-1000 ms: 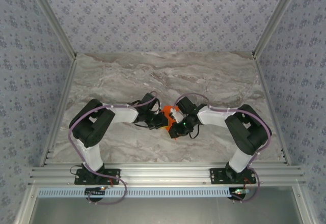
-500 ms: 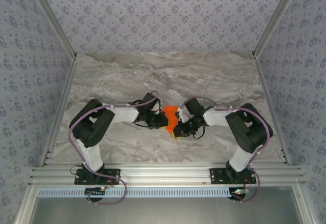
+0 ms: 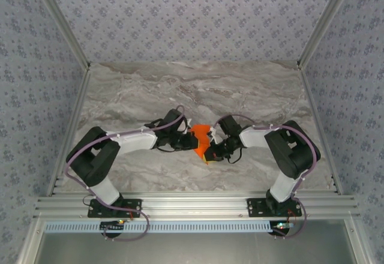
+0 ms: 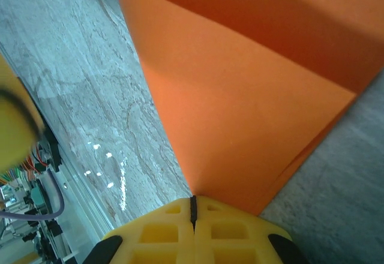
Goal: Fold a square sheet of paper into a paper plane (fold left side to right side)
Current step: Third fold the triangle at the center of the table.
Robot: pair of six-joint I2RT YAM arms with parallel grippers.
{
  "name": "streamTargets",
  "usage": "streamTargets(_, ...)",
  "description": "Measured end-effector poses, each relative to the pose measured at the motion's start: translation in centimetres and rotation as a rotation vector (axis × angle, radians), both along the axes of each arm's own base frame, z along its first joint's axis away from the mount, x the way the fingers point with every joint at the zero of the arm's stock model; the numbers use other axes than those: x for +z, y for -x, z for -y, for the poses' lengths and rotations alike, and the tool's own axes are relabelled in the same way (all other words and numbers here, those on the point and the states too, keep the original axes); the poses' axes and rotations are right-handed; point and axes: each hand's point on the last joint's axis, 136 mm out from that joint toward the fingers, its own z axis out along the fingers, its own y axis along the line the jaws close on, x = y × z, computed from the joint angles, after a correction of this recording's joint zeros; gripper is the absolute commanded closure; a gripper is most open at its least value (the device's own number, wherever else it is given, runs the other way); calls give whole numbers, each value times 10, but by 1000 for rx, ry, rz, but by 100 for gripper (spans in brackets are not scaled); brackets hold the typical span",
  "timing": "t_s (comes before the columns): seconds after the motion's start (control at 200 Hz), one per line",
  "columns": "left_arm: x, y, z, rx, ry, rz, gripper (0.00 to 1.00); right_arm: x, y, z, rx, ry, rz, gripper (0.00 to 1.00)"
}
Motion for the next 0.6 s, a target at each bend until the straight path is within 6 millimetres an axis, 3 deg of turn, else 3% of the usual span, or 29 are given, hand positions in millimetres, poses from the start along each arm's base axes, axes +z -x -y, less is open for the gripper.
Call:
streamTargets(0.115, -5, 8, 10, -33, 7, 3, 99, 0, 0, 0, 0, 4, -6, 100)
streamTargets(0.33, -34, 10, 13, -36, -28, -41, 99, 0, 0, 0, 1, 10, -13, 100)
streamTargets(0.6, -41, 7, 12, -18, -39, -47, 99, 0, 0, 0, 3, 24, -31, 100)
